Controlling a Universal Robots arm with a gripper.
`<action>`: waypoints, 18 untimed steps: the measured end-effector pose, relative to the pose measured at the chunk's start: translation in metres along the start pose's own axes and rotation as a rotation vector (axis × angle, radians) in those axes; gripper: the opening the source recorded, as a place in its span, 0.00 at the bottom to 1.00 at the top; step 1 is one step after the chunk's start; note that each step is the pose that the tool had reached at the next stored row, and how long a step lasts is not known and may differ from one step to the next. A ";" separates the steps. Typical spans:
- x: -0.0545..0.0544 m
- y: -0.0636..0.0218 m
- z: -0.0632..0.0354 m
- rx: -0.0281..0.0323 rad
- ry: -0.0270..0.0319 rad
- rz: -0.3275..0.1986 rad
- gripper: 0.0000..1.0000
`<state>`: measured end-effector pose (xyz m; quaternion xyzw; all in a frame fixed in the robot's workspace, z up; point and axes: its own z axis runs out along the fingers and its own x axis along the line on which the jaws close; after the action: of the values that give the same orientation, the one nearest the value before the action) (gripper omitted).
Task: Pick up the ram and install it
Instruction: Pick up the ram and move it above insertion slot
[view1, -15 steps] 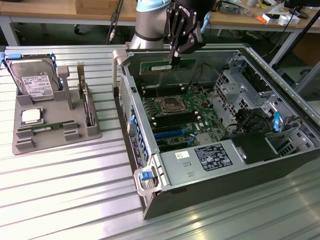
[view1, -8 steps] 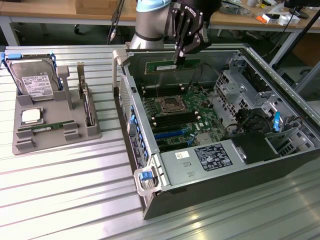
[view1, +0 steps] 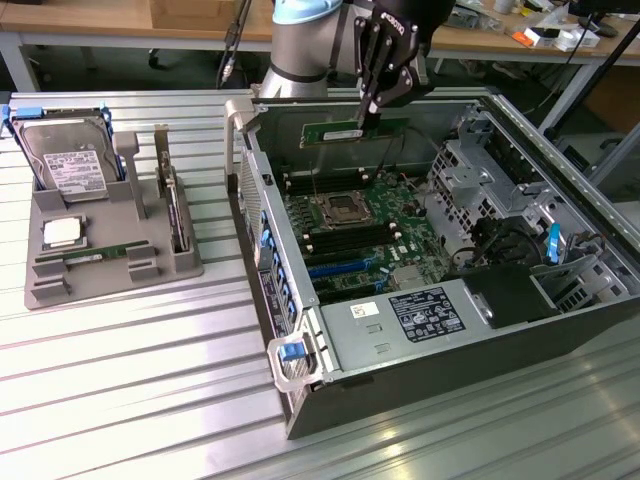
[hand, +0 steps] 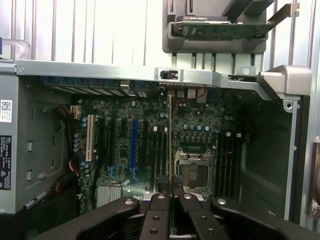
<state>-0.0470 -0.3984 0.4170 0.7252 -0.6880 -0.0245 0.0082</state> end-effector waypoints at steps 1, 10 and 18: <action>0.000 -0.0017 -0.0001 0.0000 0.0000 0.000 0.12; 0.001 -0.0135 -0.0006 0.0000 0.0000 0.000 0.12; 0.001 -0.0276 -0.0013 0.0000 0.0000 0.000 0.12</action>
<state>-0.0193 -0.3984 0.4170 0.7252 -0.6880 -0.0245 0.0082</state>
